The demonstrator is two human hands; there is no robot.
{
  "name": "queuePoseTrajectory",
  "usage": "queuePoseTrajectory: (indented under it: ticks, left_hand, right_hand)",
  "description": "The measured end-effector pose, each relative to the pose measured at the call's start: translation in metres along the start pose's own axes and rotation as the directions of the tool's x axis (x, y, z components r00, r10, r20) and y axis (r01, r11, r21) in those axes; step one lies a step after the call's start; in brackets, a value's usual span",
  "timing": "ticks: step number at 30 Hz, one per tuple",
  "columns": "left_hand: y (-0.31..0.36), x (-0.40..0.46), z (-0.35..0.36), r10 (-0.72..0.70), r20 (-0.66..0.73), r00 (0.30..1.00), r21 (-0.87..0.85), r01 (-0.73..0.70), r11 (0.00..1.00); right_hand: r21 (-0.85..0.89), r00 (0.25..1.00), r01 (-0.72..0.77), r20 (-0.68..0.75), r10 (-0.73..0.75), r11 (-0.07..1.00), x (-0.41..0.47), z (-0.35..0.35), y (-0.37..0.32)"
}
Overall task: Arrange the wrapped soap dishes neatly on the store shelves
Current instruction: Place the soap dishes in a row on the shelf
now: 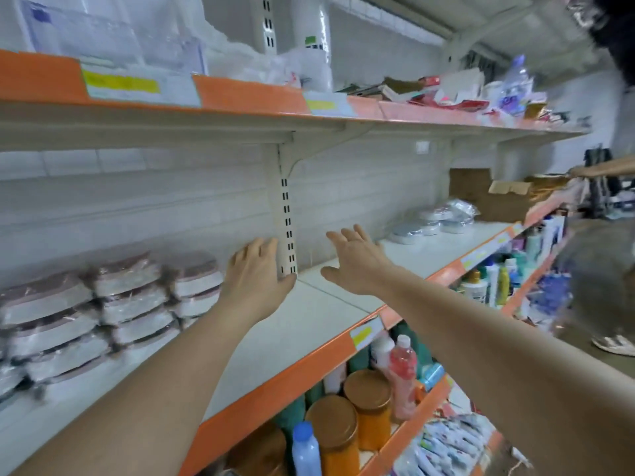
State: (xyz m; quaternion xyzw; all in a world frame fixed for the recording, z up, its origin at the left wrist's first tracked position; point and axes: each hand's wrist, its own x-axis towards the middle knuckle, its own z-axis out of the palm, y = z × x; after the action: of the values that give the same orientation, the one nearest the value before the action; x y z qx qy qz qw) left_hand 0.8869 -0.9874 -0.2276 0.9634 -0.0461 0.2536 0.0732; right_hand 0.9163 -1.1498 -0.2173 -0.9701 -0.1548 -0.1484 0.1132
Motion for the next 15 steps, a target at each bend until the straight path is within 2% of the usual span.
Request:
queuePoseTrajectory:
  ticks: [9, 15]
  left_hand:
    - [0.205, 0.071, 0.071, 0.083, 0.058, 0.995, -0.075, -0.079, 0.994]
    - [0.286, 0.115, 0.113, 0.103, 0.123, 0.987, -0.067, -0.095, 0.993]
  right_hand:
    - [-0.043, 0.993, -0.119, 0.004, 0.12, 0.992, -0.01, -0.034, 0.217]
    - [-0.008, 0.981, -0.184, 0.051, 0.185, 0.983, 0.003, -0.039, 0.322]
